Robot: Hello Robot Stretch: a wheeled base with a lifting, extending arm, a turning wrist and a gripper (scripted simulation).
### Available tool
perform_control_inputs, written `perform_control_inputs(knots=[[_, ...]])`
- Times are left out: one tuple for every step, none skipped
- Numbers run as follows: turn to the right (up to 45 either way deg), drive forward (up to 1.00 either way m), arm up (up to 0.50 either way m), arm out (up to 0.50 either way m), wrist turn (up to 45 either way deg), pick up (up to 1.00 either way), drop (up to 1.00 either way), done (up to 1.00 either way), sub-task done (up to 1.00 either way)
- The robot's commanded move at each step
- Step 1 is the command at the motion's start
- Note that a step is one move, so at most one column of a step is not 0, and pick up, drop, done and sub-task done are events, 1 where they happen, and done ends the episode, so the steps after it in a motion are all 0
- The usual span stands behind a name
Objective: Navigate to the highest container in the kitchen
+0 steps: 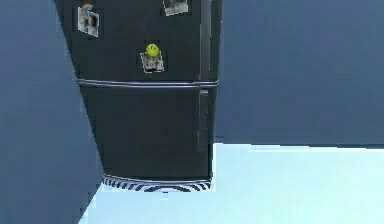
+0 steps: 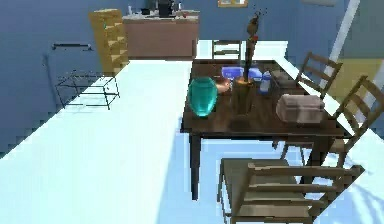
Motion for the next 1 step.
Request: perform_control_inputs(knots=[[45.0, 0.00, 0.00, 0.00, 0.0, 0.00, 0.00, 0.00, 0.00]])
